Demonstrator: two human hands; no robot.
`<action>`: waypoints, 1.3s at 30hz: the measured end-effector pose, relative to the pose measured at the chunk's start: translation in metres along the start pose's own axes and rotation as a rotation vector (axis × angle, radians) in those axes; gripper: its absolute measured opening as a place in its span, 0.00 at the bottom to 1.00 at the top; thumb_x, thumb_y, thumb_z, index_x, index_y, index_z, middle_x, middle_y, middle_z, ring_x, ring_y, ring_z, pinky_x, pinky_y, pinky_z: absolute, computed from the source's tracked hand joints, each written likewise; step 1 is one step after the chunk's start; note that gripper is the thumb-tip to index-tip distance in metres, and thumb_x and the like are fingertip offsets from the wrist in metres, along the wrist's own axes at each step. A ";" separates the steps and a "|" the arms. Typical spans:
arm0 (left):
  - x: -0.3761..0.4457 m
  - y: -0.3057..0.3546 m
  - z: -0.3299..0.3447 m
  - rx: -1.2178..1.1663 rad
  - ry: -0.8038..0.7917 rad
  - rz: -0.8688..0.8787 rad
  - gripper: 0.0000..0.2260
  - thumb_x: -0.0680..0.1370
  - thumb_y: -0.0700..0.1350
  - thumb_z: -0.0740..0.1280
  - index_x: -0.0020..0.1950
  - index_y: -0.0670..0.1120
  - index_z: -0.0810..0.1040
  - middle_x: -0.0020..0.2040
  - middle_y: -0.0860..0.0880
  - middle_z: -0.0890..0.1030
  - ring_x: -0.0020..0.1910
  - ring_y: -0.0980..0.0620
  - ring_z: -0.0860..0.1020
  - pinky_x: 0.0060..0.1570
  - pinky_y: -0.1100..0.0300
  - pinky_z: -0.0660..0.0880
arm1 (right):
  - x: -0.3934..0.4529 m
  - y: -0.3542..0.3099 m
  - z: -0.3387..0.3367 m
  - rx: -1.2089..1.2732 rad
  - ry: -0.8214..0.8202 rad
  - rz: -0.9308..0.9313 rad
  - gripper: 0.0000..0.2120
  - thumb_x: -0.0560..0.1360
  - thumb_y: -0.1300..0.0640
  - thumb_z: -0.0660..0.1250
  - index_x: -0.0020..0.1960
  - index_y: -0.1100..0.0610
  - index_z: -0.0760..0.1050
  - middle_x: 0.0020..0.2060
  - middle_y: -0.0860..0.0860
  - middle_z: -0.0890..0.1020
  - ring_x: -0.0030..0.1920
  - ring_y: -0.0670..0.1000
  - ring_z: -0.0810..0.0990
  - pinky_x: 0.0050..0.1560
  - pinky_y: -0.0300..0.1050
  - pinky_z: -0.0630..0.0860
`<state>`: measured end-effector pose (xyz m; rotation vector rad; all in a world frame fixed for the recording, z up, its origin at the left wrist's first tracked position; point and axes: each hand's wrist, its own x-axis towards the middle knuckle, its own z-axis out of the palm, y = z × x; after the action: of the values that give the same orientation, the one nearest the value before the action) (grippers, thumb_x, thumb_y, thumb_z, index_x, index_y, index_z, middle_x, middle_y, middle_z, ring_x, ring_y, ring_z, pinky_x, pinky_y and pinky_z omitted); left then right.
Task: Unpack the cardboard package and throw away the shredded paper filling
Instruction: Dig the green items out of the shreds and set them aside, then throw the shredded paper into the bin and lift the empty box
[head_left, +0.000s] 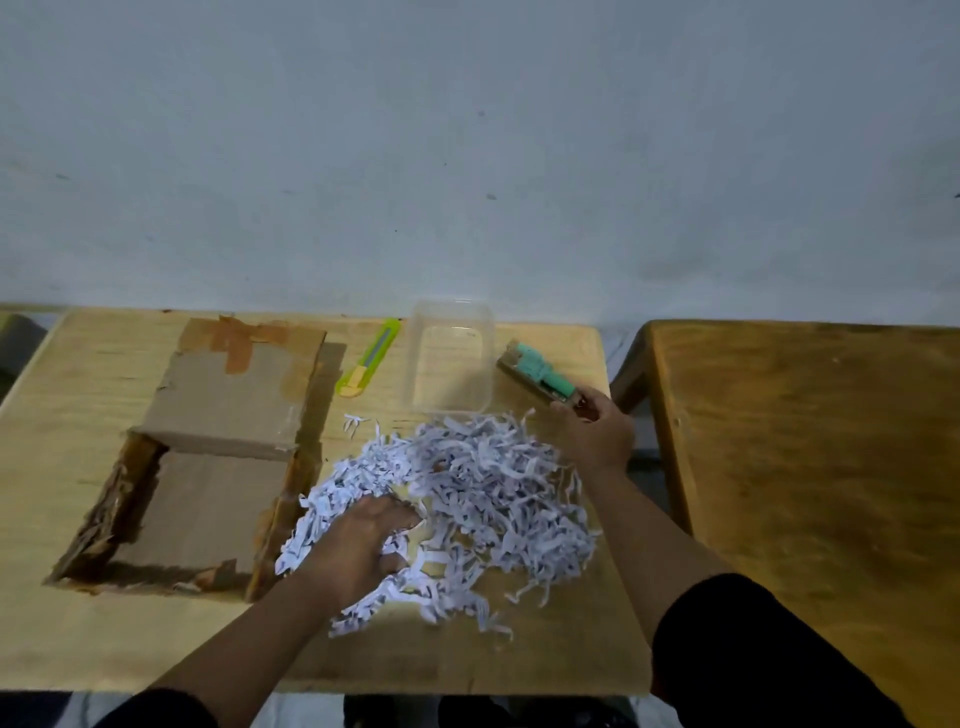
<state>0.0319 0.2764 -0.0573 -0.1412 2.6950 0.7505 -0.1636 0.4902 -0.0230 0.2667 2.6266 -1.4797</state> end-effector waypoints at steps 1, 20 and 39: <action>0.000 0.001 0.000 -0.008 -0.004 -0.009 0.22 0.72 0.45 0.71 0.65 0.53 0.72 0.62 0.47 0.74 0.62 0.47 0.70 0.60 0.56 0.67 | 0.001 0.003 0.003 0.001 -0.016 0.006 0.20 0.70 0.56 0.73 0.60 0.59 0.76 0.52 0.56 0.81 0.50 0.50 0.76 0.50 0.41 0.72; -0.025 0.026 -0.028 -0.055 0.293 0.185 0.18 0.72 0.52 0.70 0.61 0.56 0.73 0.60 0.53 0.76 0.59 0.63 0.68 0.59 0.67 0.67 | -0.013 0.022 -0.028 -0.175 -0.202 -0.152 0.26 0.71 0.50 0.70 0.66 0.55 0.69 0.61 0.54 0.75 0.56 0.49 0.75 0.50 0.43 0.72; -0.006 -0.009 0.004 -0.116 0.093 0.077 0.57 0.58 0.56 0.79 0.70 0.68 0.37 0.76 0.47 0.38 0.76 0.43 0.46 0.68 0.41 0.62 | -0.056 0.039 0.019 -0.485 -0.886 -0.780 0.55 0.56 0.37 0.77 0.73 0.38 0.46 0.75 0.51 0.44 0.73 0.46 0.40 0.70 0.50 0.48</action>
<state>0.0408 0.2713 -0.0626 -0.1021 2.7578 0.9458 -0.1005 0.4882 -0.0548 -1.2537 2.2223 -0.6903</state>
